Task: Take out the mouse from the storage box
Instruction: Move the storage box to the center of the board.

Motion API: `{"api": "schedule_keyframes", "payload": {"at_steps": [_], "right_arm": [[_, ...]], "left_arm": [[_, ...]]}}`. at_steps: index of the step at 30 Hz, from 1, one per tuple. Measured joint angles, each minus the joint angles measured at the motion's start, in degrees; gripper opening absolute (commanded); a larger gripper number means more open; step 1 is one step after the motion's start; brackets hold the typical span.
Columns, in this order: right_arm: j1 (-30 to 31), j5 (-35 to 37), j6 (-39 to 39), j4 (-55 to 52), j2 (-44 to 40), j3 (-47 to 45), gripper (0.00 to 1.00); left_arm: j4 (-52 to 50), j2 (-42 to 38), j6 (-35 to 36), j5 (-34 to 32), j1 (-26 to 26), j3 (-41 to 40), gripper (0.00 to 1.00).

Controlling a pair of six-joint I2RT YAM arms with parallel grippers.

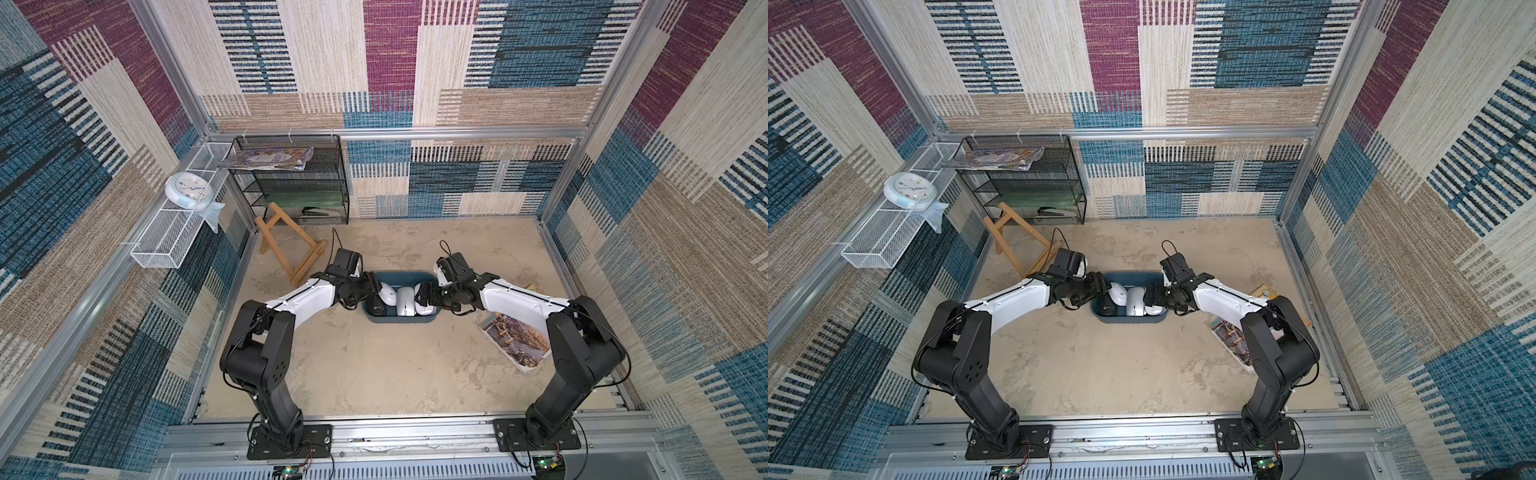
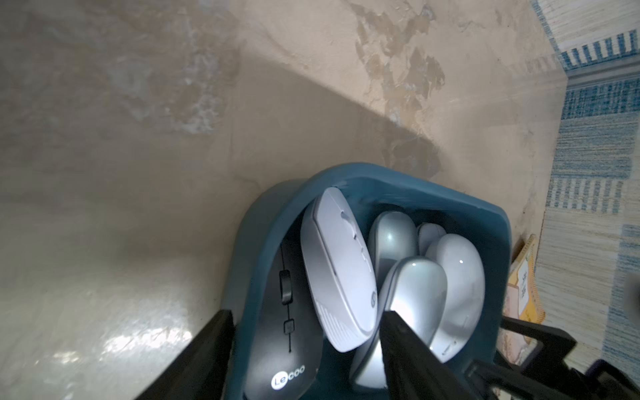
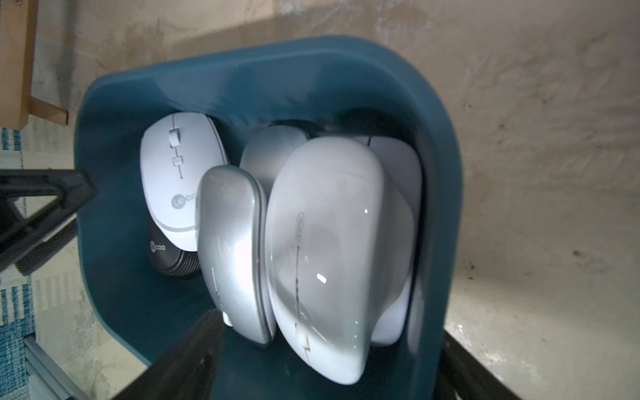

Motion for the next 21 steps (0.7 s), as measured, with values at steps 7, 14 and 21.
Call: {"api": "schedule_keyframes", "payload": {"at_steps": [7, 14, 21], "right_arm": [[-1.57, 1.99, -1.97, 0.48, -1.88, -0.22, 0.89], [-2.84, -0.04, -2.25, 2.23, -2.78, -3.54, 0.88], [-1.16, -1.86, -2.12, 3.17, -2.73, -2.67, 0.88]], "left_arm": [[-1.25, -5.25, -0.37, -1.92, 0.98, -3.67, 0.85], [-1.86, -6.97, -0.39, -2.99, 1.22, -4.28, 0.86], [-4.22, -16.22, -0.39, -6.49, 1.49, -10.01, 0.92]]}}
